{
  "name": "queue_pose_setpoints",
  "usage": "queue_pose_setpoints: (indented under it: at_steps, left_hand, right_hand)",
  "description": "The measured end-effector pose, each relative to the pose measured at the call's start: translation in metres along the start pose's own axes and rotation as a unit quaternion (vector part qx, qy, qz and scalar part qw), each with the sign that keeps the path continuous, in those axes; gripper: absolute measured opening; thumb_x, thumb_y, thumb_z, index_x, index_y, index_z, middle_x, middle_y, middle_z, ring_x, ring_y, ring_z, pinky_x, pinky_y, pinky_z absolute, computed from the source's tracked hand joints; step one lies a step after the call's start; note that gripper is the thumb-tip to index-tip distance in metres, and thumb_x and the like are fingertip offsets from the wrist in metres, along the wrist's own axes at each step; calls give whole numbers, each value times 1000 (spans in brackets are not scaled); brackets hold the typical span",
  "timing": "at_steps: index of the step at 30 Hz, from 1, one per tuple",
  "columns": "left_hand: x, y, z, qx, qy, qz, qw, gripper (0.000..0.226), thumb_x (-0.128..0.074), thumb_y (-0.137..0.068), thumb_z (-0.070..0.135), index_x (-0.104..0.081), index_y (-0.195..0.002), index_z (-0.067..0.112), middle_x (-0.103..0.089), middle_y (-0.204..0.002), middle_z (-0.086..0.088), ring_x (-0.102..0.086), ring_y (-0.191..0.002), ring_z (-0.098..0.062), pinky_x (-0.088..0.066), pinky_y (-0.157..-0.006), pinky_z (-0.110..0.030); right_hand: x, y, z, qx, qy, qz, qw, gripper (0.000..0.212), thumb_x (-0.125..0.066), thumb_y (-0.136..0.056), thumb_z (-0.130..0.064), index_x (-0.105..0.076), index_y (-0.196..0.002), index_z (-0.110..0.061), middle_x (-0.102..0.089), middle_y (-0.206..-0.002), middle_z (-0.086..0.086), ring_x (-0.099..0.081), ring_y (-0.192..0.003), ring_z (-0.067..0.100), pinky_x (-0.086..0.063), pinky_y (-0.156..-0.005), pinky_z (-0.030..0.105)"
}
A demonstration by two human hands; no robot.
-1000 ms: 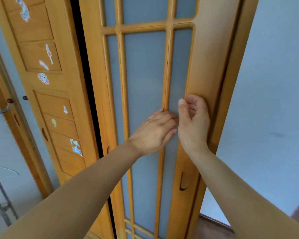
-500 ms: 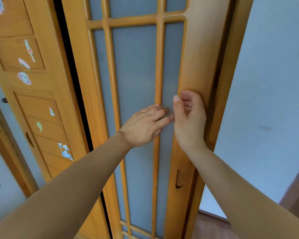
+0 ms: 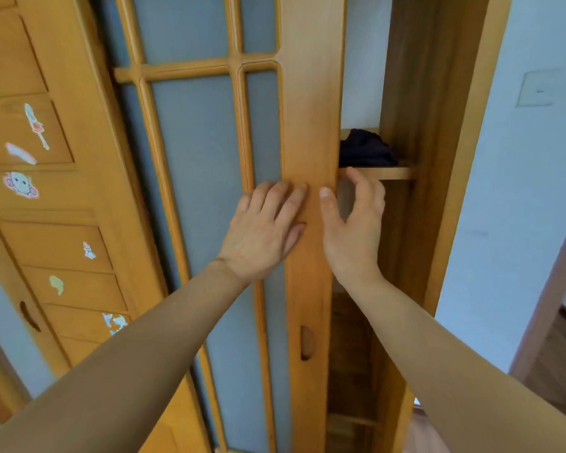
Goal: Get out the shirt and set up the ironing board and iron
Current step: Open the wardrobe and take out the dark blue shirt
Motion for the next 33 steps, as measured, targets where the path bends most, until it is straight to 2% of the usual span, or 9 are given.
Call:
queue_pose_setpoints:
  at_steps: [3,6,10,19,23,27,29,31,33]
  left_hand:
    - [-3,-2,-3,-7,11,-3,1000,50,-43,-91,38,-40,-133,10,-54,-127,-20,-35,-122,-37,-42,-93,-50]
    - [-5,3,-10,41,18,-25,999,53,-41,-91,43,-40,-132,10,-52,-129,-21,-31,-124,-40,-45,-91,-52]
    - [-7,11,-26,85,-12,-23,996,56,-52,-86,43,-40,-131,10,-51,-128,-21,-31,-124,-39,-43,-95,-53]
    - [-6,15,-52,210,5,-22,977,64,-53,-73,32,-37,-129,5,-43,-133,-24,-28,-127,-42,-29,-107,-53]
    - [-6,17,-62,245,18,-32,969,67,-55,-70,26,-36,-131,6,-38,-136,-23,-24,-129,-44,-26,-107,-56]
    - [-5,21,-71,265,23,-26,964,68,-55,-68,20,-34,-131,6,-34,-136,-24,-21,-129,-45,-23,-108,-59]
    - [-4,21,-72,270,24,-31,962,68,-53,-67,17,-33,-131,8,-33,-137,-24,-19,-131,-44,-16,-110,-63]
    - [-2,14,-68,253,3,-33,967,67,-53,-68,14,-35,-132,8,-35,-138,-23,-19,-134,-43,-5,-112,-63]
    - [0,0,-61,209,2,-16,978,61,-51,-72,10,-40,-131,4,-38,-137,-24,-22,-135,-42,-3,-114,-58]
  right_hand:
    - [-16,1,-2,-42,-56,-78,994,48,-46,-97,-26,-37,-143,-15,-48,-142,3,-45,-131,12,-37,-111,31]
    - [-27,0,-5,-39,-58,-112,991,43,-43,-98,-23,-41,-141,-16,-55,-135,-1,-52,-121,7,-41,-105,25]
    - [-35,-7,-10,-27,-36,-110,993,40,-46,-97,-23,-44,-137,-18,-56,-131,-4,-50,-115,3,-38,-99,19]
    - [-48,-27,-15,29,16,-92,995,39,-48,-96,-24,-47,-134,-16,-54,-134,-1,-49,-123,12,-40,-107,30]
    - [-54,-31,-15,38,27,-109,993,39,-48,-96,-23,-47,-134,-17,-53,-135,-2,-48,-123,11,-37,-102,21]
    - [-59,-34,-16,46,33,-124,991,39,-48,-96,-24,-46,-135,-19,-51,-137,-3,-46,-126,10,-32,-97,16]
    - [-59,-36,-16,49,36,-122,991,39,-47,-96,-24,-46,-135,-19,-51,-137,-3,-46,-126,10,-33,-98,16]
    - [-58,-40,-15,54,40,-118,991,39,-48,-96,-24,-47,-134,-18,-52,-136,-2,-46,-126,11,-35,-101,19]
    - [-54,-44,-14,61,43,-105,992,38,-48,-96,-23,-48,-133,-16,-53,-133,-1,-46,-125,12,-37,-104,24]
Point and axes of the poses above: each hand's wrist, its own y-axis away from the middle knuckle, its own x-axis out of the back of the hand, z = x × y, the point moved 1 cm from there along -y, towards the middle knuckle
